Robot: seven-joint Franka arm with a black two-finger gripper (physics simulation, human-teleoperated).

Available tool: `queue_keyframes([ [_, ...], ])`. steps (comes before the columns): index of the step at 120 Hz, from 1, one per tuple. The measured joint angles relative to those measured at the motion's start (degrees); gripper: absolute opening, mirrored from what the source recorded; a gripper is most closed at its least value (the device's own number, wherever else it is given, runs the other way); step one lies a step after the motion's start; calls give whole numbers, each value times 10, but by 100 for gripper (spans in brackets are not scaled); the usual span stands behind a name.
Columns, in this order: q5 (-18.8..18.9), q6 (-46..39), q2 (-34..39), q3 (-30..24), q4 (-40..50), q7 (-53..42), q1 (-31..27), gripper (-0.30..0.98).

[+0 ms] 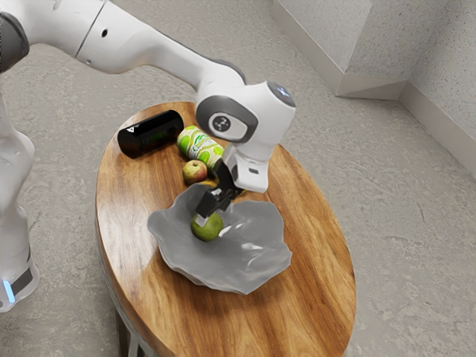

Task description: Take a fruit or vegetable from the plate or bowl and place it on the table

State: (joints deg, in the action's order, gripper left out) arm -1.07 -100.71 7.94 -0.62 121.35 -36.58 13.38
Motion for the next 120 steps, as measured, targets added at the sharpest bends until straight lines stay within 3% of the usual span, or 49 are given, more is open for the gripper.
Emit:
queue_keyframes([
  [120,-9,-27,-20,-2,4,-20,9,69],
])
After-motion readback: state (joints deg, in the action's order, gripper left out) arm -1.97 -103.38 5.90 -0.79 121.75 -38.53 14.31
